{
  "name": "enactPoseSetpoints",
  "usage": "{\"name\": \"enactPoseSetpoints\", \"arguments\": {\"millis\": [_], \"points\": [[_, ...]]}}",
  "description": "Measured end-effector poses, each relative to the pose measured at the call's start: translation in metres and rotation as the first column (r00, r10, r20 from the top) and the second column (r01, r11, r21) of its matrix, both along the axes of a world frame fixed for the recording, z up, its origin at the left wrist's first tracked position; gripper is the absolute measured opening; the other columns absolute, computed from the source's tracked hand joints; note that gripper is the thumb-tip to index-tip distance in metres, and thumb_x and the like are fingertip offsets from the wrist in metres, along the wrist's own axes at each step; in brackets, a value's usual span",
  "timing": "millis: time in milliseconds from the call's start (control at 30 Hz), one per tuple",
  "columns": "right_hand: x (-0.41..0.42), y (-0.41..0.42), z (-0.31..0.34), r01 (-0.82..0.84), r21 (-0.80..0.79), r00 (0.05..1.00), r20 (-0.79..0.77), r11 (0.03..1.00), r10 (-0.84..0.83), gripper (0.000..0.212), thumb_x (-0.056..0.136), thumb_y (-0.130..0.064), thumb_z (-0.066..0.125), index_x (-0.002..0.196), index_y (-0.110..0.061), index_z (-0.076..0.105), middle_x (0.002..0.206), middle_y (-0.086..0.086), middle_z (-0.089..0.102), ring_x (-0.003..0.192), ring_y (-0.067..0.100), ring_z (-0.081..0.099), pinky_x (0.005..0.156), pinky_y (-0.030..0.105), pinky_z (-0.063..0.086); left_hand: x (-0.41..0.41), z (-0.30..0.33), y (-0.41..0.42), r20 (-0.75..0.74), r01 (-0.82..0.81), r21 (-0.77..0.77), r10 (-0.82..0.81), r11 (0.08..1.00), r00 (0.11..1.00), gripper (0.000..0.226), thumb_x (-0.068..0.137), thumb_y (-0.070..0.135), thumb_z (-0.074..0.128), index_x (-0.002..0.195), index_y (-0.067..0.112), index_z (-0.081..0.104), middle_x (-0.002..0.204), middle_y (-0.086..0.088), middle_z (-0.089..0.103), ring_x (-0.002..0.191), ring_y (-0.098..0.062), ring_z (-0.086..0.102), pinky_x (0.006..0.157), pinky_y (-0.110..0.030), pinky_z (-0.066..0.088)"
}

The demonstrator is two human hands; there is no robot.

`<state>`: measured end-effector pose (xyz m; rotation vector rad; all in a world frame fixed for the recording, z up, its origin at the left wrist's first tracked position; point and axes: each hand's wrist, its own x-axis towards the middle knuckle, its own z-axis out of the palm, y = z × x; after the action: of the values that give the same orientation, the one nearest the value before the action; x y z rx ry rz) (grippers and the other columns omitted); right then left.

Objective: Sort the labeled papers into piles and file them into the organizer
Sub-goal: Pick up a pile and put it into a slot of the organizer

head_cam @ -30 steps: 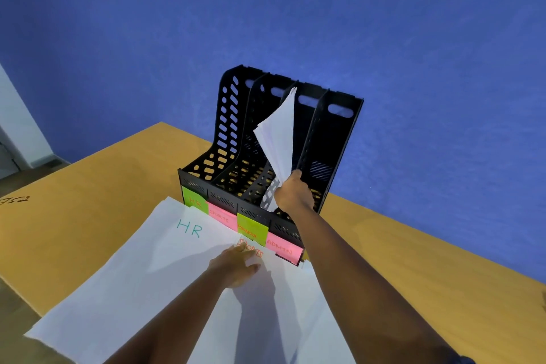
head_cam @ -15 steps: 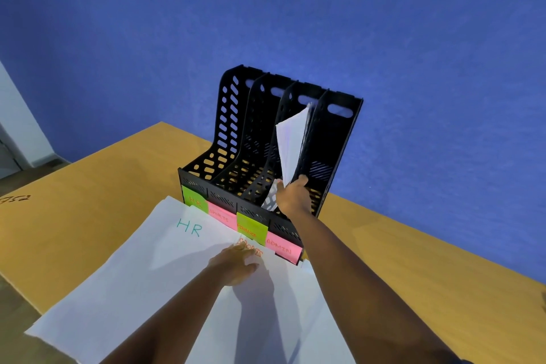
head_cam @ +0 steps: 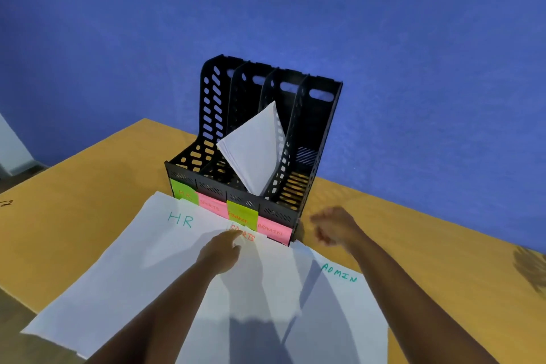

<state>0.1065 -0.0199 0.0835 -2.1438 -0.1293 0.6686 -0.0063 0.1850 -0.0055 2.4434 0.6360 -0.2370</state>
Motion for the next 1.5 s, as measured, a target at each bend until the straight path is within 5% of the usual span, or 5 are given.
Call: {"name": "enactPoseSetpoints", "arguments": {"millis": [267,567,767,933,1500], "points": [[-0.091,-0.044,-0.058,0.07,-0.025,0.849,-0.523,0.997,-0.073,0.021,0.088,-0.025,0.059,0.075,-0.01,0.053,0.063,0.006,0.053,0.046,0.012,0.049,0.052,0.021,0.041,-0.014,0.014,-0.014,-0.075,-0.337,0.285,0.371,0.897,0.926,0.034,0.087,0.017,0.04,0.116,0.01,0.057,0.12,-0.01,0.062,0.113,-0.027,0.058,0.092,-0.031,0.045],[-0.125,0.006,-0.076,0.392,0.148,0.849,-0.438,0.908,-0.295,0.056,0.08,-0.021,0.067,0.128,-0.012,0.041,0.125,0.007,0.057,0.112,0.026,0.055,0.068,0.033,0.054,-0.026,0.013,-0.011,-0.13,-0.344,0.194,0.372,0.919,0.919,0.041,0.093,0.021,0.036,0.127,0.005,0.052,0.132,-0.015,0.055,0.123,-0.03,0.05,0.1,-0.033,0.041],[-0.117,-0.028,-0.076,0.352,-0.442,0.936,0.158,0.825,-0.314,0.07,0.085,-0.044,0.055,0.141,-0.017,0.024,0.146,0.007,0.034,0.135,0.027,0.03,0.107,0.039,0.031,-0.026,0.009,-0.006,-0.133,-0.266,0.175,0.29,0.948,0.948,0.054,0.088,0.041,0.047,0.129,0.005,0.049,0.131,-0.014,0.056,0.122,-0.029,0.051,0.099,-0.034,0.042],[-0.096,-0.082,-0.08,0.461,-0.52,0.87,0.104,0.719,-0.482,0.084,0.072,-0.045,0.069,0.136,-0.012,0.027,0.138,0.013,0.03,0.129,0.03,0.029,0.102,0.043,0.032,-0.025,0.008,-0.003,-0.241,-0.153,0.219,0.205,0.964,0.948,0.099,0.057,0.07,0.07,0.129,0.008,0.042,0.131,-0.008,0.055,0.124,-0.025,0.05,0.096,-0.033,0.045],[-0.079,-0.088,-0.081,0.329,-0.49,0.936,0.058,0.807,-0.346,0.064,0.059,-0.037,0.083,0.114,-0.013,0.058,0.114,0.006,0.067,0.107,0.025,0.062,0.086,0.03,0.049,-0.026,0.007,-0.006,-0.235,-0.128,0.282,0.197,0.951,0.952,0.101,0.054,0.072,0.069,0.127,0.009,0.041,0.127,-0.008,0.055,0.121,-0.025,0.052,0.093,-0.034,0.048]]}}
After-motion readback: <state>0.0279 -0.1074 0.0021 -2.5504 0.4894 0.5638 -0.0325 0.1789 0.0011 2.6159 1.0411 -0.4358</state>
